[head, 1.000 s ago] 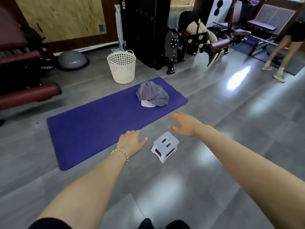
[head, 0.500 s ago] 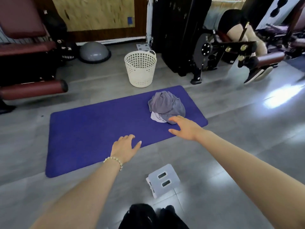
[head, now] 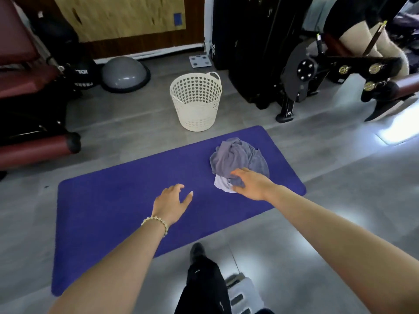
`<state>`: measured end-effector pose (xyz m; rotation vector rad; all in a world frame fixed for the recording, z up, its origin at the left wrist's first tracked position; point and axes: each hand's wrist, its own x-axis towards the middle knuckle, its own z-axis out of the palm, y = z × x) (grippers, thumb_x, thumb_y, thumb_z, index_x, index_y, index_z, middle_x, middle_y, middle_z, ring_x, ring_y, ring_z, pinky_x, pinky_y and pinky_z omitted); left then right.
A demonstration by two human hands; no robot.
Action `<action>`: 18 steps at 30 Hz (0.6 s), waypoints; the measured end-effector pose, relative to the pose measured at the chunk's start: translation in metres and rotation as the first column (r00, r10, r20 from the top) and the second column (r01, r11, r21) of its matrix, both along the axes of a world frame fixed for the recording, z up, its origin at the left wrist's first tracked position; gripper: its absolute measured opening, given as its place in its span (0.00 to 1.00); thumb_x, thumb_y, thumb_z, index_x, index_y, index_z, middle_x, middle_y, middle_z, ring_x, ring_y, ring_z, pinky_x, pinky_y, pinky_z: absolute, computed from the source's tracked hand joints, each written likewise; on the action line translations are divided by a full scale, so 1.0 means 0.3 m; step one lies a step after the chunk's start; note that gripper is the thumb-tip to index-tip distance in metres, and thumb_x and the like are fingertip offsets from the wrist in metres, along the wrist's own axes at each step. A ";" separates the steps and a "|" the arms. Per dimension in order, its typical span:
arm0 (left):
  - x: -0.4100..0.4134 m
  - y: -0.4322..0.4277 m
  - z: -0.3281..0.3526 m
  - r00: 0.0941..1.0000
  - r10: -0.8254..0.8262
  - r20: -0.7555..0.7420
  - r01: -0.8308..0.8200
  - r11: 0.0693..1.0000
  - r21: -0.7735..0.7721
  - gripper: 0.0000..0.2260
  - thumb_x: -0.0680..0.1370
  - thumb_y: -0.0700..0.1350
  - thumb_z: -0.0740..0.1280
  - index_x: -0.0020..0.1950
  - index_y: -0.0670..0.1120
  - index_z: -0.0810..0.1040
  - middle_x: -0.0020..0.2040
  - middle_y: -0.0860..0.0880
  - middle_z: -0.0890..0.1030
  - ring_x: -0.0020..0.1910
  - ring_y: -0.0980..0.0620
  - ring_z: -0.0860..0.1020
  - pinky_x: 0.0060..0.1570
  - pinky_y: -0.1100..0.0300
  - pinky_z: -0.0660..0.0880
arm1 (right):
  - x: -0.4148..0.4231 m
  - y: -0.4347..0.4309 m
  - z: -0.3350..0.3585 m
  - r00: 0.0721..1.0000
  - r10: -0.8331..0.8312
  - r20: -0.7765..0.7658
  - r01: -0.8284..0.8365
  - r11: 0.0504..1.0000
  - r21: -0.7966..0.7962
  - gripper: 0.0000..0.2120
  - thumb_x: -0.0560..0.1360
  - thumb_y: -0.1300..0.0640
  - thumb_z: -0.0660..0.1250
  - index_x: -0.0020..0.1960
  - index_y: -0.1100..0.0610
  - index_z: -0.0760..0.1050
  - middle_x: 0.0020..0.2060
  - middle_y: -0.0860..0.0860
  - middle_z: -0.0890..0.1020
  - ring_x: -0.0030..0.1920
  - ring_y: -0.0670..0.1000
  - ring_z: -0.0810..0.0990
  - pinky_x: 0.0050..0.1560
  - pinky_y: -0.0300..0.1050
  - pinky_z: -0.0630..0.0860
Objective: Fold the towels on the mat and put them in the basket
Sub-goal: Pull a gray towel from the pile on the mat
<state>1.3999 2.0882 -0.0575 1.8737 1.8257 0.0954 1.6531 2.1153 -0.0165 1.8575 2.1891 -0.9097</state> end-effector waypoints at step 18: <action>0.299 0.972 -0.312 0.979 -0.143 -0.146 0.139 0.990 -0.038 0.25 0.81 0.58 0.55 0.73 0.47 0.63 0.69 0.49 0.71 0.68 0.49 0.68 0.63 0.54 0.68 | 0.270 0.887 -0.455 0.986 -0.125 -0.113 0.136 0.986 0.092 0.31 0.77 0.44 0.64 0.75 0.48 0.57 0.75 0.47 0.61 0.69 0.51 0.70 0.55 0.51 0.77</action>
